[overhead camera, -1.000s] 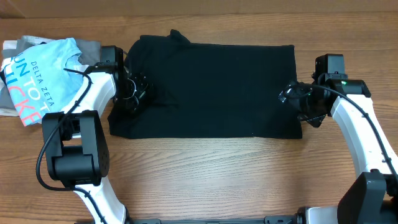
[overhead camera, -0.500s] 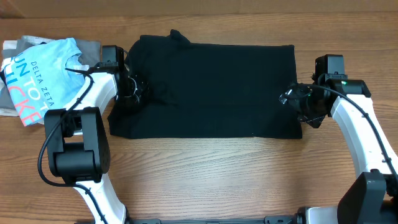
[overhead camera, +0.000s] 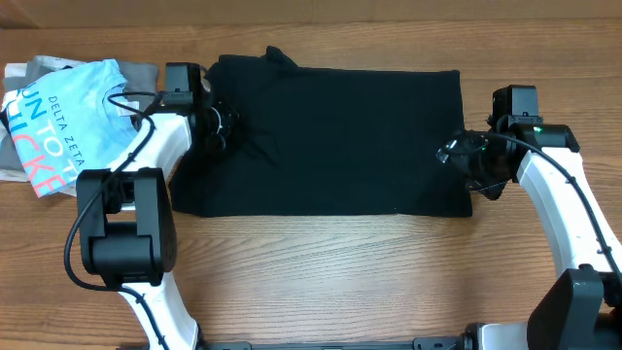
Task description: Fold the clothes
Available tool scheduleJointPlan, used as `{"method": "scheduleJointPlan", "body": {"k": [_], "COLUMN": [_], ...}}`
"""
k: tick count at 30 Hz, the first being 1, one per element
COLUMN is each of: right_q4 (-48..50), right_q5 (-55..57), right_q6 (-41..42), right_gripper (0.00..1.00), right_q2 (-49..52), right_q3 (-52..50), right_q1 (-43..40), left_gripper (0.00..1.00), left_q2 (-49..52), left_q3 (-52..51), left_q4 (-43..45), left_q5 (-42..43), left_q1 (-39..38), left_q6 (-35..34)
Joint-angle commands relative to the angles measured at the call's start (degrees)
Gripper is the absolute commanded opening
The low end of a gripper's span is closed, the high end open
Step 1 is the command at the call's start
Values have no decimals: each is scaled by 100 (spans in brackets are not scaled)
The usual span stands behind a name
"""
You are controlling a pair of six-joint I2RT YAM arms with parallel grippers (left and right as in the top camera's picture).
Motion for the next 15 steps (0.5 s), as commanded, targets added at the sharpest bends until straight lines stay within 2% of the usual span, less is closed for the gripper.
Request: {"method": "scheduleJointPlan", "body": {"k": [1, 5, 9, 15], "right_q4": [33, 144, 319, 385], "right_q5": [33, 33, 7, -35], "right_q6": [-20, -20, 48, 46], "right_gripper": [94, 95, 95, 95], "right_q2": [-39, -39, -39, -39], "right_q3": [63, 63, 63, 63], "right_q1": [28, 28, 28, 28], "left_gripper": [94, 97, 98, 92], "left_q2": [92, 68, 50, 50], "left_q3": [70, 520, 1167, 1484], "left_q4": [155, 9, -391, 138], "left_q5": [70, 343, 369, 551], "left_q1": [-63, -52, -68, -101], "left_q6": [284, 688, 743, 647]}}
